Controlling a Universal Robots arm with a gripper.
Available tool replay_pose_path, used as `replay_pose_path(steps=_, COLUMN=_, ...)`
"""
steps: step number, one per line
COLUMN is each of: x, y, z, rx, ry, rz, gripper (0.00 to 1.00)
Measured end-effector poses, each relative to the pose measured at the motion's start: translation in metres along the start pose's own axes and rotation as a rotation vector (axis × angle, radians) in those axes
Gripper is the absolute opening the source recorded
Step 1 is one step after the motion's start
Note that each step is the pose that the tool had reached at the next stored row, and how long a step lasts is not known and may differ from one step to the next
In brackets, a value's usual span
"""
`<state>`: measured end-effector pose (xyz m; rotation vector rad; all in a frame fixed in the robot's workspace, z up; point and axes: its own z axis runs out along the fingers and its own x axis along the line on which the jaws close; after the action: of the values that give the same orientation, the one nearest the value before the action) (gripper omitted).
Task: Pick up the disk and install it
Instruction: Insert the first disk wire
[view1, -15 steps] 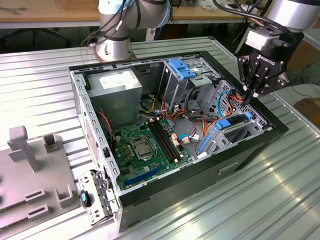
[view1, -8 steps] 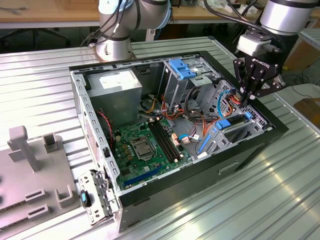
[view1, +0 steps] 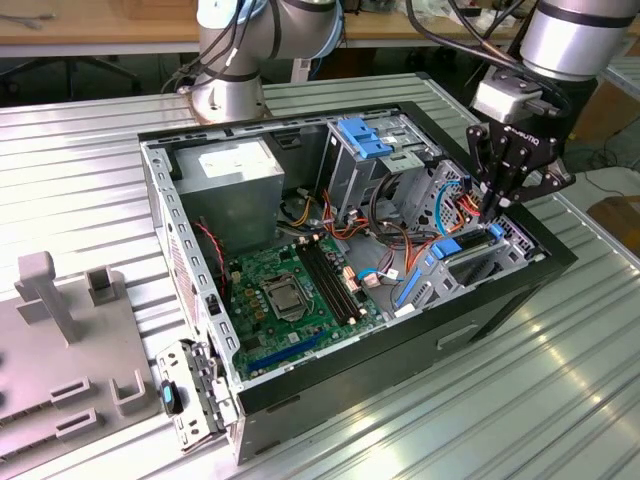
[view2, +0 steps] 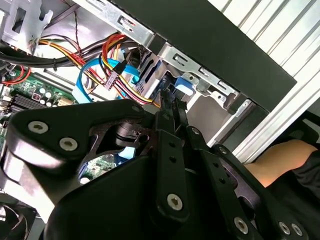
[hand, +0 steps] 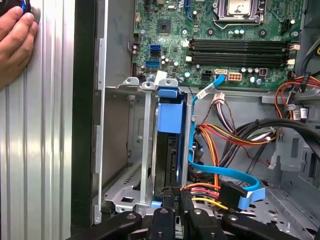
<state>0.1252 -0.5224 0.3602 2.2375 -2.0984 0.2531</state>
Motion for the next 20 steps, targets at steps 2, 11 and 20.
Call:
replay_pose_path(steps=2, x=-0.0001, y=0.001, z=0.0001, rx=-0.001, ry=0.0005, rz=0.006, gripper=0.17)
replay_pose_path(steps=11, x=0.0031, y=0.0018, z=0.0069, rx=-0.0095, ry=-0.0047, rz=0.06, gripper=0.17)
replay_pose_path(steps=20, x=0.0021, y=0.0036, z=0.0129, rx=-0.0071, ry=-0.0112, rz=0.046, gripper=0.17)
